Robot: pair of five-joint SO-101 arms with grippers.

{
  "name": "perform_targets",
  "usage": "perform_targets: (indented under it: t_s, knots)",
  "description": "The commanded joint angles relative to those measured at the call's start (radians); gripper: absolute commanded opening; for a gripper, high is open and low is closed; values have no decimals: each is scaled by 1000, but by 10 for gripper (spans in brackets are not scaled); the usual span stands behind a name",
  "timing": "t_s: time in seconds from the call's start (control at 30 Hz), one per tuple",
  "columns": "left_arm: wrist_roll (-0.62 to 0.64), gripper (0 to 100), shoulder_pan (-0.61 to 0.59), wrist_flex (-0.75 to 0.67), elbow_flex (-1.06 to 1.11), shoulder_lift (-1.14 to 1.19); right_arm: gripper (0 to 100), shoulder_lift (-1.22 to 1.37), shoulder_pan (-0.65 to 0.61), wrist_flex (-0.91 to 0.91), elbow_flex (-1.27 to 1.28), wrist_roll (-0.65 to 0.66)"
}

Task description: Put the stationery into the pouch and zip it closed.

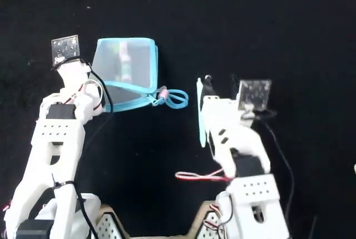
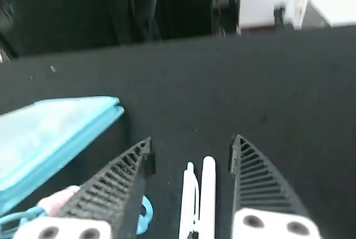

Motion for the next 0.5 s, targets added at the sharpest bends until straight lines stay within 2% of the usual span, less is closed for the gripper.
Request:
perform_targets:
  t_s: [0.0,0.23,0.47]
  knots:
    - [12,30,-1,-49,77,20,204,285,-11,43,-217,9]
    - [12,30,-2,-60,87,12,204,700,-11,49,-437,8]
    - [12,30,-1,-58,85,12,204,954,-9,51,-601,8]
